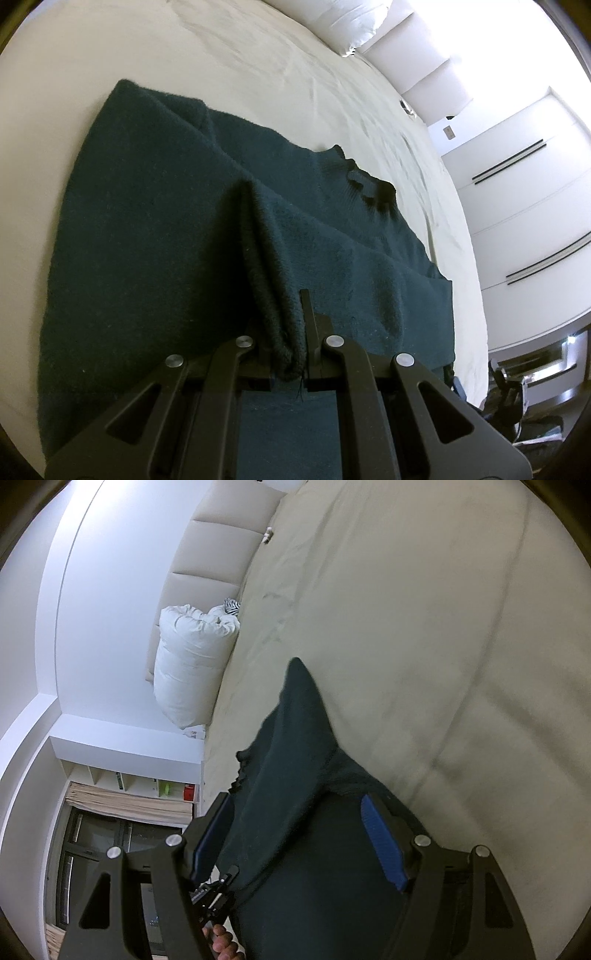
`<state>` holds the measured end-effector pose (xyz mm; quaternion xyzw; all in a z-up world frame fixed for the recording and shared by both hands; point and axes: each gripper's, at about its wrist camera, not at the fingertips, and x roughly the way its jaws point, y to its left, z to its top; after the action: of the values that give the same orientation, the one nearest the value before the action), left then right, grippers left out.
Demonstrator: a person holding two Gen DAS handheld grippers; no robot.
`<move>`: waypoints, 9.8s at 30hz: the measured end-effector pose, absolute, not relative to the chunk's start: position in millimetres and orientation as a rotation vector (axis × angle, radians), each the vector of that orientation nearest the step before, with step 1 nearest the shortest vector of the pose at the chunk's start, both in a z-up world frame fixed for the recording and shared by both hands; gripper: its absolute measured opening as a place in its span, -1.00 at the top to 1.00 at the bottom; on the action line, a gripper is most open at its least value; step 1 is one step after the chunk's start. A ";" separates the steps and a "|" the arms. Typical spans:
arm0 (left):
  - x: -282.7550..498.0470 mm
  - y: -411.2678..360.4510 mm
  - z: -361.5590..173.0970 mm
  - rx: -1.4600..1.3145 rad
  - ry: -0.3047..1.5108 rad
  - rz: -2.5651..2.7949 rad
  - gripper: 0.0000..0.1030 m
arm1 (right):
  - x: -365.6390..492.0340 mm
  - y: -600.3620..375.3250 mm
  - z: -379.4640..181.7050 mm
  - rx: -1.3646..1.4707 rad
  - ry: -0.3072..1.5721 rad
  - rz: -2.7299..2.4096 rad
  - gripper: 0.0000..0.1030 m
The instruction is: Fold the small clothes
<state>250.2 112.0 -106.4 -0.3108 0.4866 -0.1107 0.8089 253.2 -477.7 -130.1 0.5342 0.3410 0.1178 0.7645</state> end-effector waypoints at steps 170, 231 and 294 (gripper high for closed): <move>54.2 232.5 -29.5 -1.132 0.879 -0.571 0.88 | 217.5 -470.0 -70.4 0.872 0.815 0.651 0.84; 262.4 225.8 -128.5 -0.752 0.750 -0.127 0.56 | 398.2 -455.4 -125.2 0.704 0.801 0.210 0.18; 263.9 250.2 -117.8 -0.652 0.857 -0.105 0.86 | 369.2 -449.1 -130.7 0.403 0.899 0.205 0.79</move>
<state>263.9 250.2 -117.8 -0.3103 0.4078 -0.0501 0.8573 369.1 -449.1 -130.7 0.1929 0.4308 0.0982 0.8761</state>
